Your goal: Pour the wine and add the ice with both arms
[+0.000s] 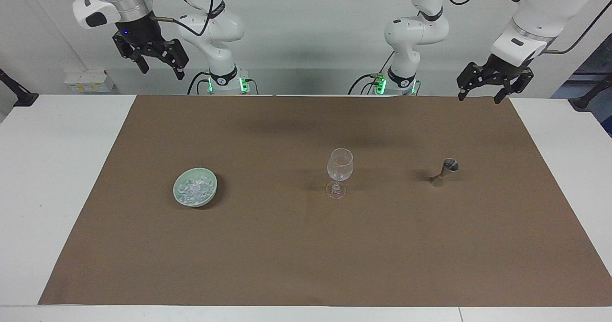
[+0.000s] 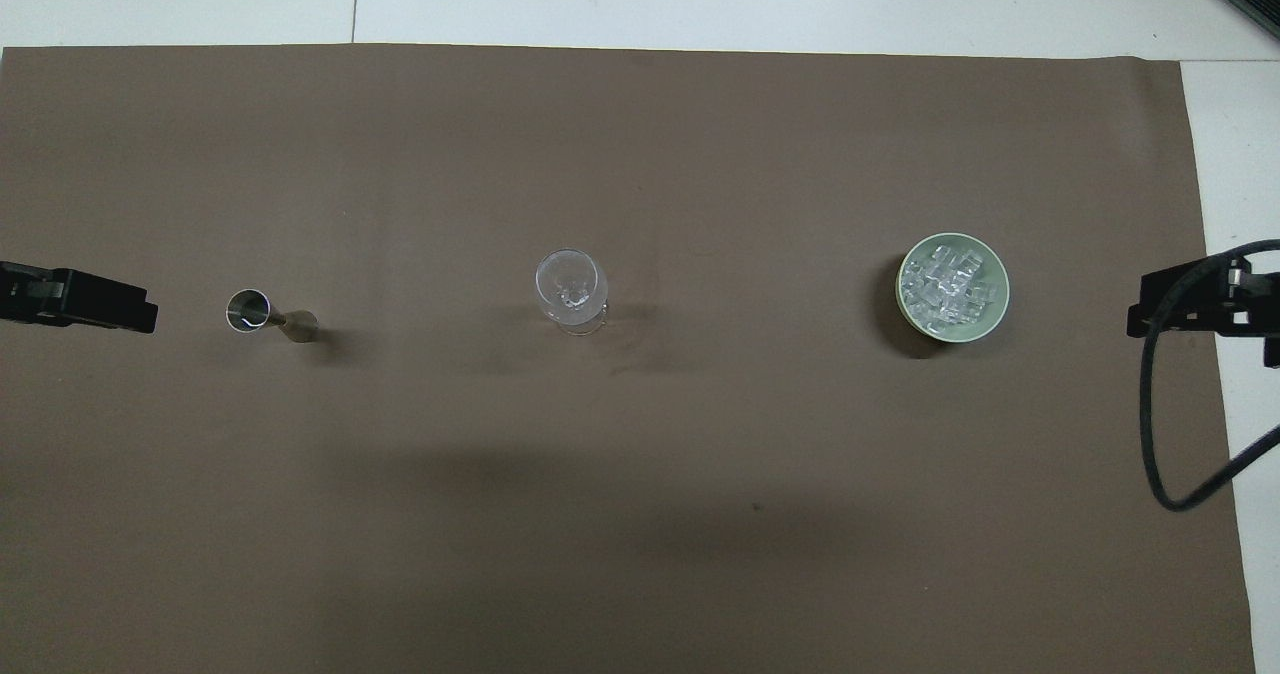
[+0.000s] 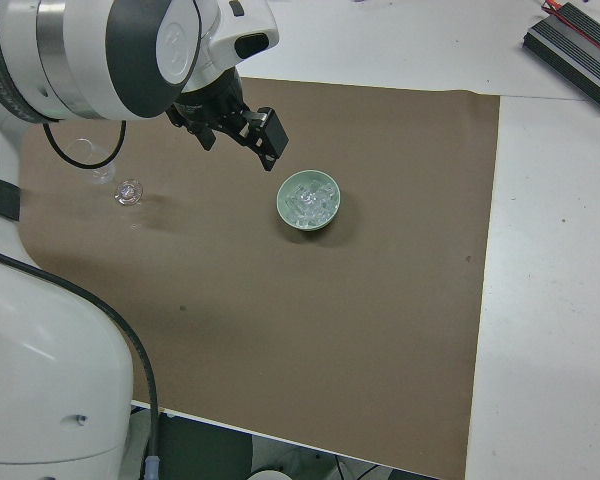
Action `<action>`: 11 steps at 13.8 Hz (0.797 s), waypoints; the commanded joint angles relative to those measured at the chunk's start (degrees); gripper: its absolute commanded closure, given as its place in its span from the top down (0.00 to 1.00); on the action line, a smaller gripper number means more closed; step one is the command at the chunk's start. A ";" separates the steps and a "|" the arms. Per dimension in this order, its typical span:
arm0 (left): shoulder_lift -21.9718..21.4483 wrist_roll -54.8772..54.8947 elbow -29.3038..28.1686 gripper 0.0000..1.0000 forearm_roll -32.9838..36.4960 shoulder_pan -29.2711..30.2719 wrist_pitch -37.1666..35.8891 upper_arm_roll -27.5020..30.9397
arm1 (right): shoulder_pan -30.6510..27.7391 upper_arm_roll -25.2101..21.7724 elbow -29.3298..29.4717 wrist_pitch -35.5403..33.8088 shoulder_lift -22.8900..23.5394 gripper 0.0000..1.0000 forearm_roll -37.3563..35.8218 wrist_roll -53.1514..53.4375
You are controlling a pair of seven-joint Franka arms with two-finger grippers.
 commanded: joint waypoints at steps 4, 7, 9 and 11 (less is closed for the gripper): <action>-0.72 0.37 -0.75 1.00 -0.62 0.78 0.38 0.03 | -0.96 0.10 -0.65 0.23 -0.52 1.00 1.59 -1.17; -0.72 0.37 -0.75 1.00 -0.71 0.87 0.29 0.03 | -0.96 0.10 -0.57 0.23 -0.52 1.00 1.59 -1.17; -0.72 0.37 -0.67 1.00 -0.62 0.87 0.38 0.12 | -0.96 0.19 -0.57 0.23 -0.52 1.00 1.59 -1.17; -0.72 0.28 -0.40 1.00 -0.62 0.78 0.47 0.03 | -0.96 0.19 -0.57 0.23 -0.52 1.00 1.59 -1.17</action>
